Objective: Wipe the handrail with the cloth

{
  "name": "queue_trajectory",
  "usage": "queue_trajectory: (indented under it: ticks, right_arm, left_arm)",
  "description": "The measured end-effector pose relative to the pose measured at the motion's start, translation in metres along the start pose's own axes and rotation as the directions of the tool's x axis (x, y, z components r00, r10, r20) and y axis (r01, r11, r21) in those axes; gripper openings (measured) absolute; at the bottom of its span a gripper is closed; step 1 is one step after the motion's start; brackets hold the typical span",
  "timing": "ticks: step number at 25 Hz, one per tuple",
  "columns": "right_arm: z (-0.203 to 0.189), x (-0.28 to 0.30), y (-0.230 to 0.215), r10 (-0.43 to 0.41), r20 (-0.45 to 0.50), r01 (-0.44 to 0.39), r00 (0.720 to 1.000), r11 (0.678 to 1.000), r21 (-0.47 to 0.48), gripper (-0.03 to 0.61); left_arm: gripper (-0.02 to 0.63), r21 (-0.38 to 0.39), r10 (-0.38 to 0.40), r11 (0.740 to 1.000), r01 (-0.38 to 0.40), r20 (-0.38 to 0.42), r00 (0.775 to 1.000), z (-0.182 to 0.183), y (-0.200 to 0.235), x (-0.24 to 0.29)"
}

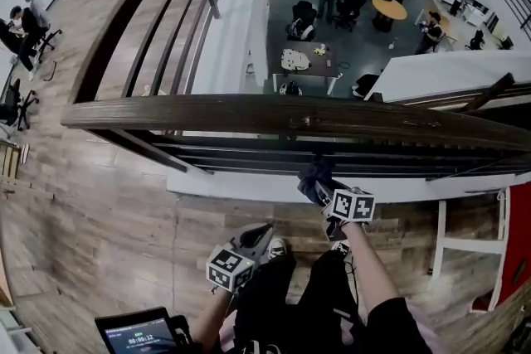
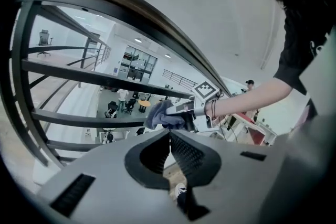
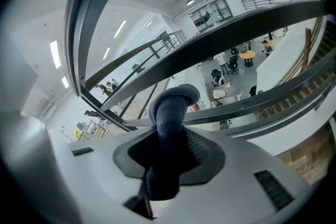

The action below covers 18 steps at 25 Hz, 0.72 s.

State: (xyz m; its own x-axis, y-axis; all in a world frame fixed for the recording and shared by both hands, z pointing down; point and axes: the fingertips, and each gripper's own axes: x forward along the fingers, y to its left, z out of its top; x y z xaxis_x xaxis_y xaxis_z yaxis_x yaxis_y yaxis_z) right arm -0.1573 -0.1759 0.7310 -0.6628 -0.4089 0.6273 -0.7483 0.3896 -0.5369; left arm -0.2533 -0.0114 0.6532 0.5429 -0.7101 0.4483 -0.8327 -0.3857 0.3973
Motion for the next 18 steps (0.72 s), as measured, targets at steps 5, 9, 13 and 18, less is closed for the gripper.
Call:
queue_trajectory:
  ticks: [5,9,13,18]
  right_arm:
    - [-0.007,0.053,0.050,0.074,-0.064,-0.078,0.995,0.995,-0.055,0.104]
    - [-0.016,0.089,0.059,0.068,-0.107,-0.077,0.992,0.993,-0.085,0.104]
    - [-0.027,0.117,0.040,0.046,-0.132,-0.058,0.990,0.995,-0.083,0.104]
    - [-0.027,0.117,0.003,0.031,-0.115,-0.034,0.993,0.999,-0.021,0.104]
  left_arm:
    - [0.005,-0.037,0.066,0.997,-0.065,0.029,0.997,-0.017,0.022,-0.023]
    - [0.005,-0.078,0.101,0.992,-0.098,0.035,0.994,-0.024,0.031,-0.037]
    - [0.005,-0.102,0.120,0.988,-0.118,0.011,0.993,-0.042,0.041,-0.036]
    - [0.005,-0.103,0.127,0.987,-0.127,-0.003,0.992,-0.054,0.041,-0.020]
